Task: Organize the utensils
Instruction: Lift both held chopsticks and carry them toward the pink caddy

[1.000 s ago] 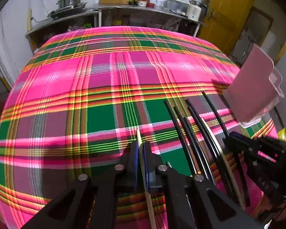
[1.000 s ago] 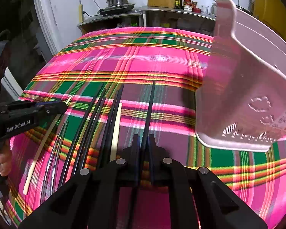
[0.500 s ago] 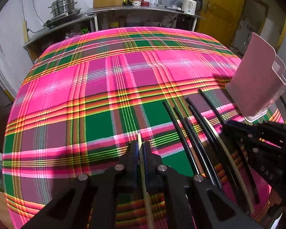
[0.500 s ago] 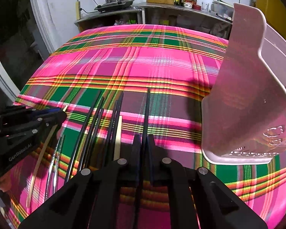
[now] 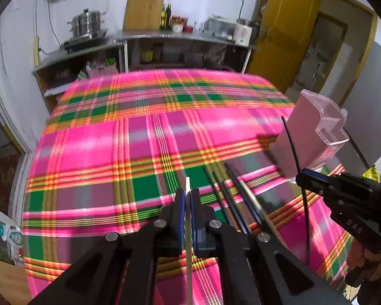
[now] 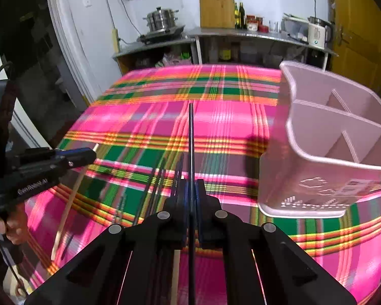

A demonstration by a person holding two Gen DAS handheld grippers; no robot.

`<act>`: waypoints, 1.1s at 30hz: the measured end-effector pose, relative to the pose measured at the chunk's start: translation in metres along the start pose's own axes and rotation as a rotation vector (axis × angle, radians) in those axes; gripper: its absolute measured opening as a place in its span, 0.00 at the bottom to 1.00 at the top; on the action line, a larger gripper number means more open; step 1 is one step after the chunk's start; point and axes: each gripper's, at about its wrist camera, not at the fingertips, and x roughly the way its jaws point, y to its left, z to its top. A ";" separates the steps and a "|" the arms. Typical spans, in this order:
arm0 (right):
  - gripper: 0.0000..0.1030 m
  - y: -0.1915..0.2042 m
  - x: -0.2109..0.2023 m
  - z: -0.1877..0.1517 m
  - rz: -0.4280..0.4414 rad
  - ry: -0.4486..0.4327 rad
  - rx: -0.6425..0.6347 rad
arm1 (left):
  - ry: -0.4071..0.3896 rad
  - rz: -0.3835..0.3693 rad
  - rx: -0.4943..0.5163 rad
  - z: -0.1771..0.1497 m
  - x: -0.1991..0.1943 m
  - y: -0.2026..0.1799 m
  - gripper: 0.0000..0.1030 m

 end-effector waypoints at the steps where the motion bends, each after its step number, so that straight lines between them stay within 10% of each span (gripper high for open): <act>1: 0.06 0.000 -0.005 0.000 0.002 -0.009 0.002 | -0.013 -0.002 0.001 0.002 -0.009 0.000 0.04; 33: 0.06 -0.018 -0.094 -0.003 0.003 -0.168 0.058 | -0.151 -0.116 0.029 0.024 -0.101 -0.044 0.04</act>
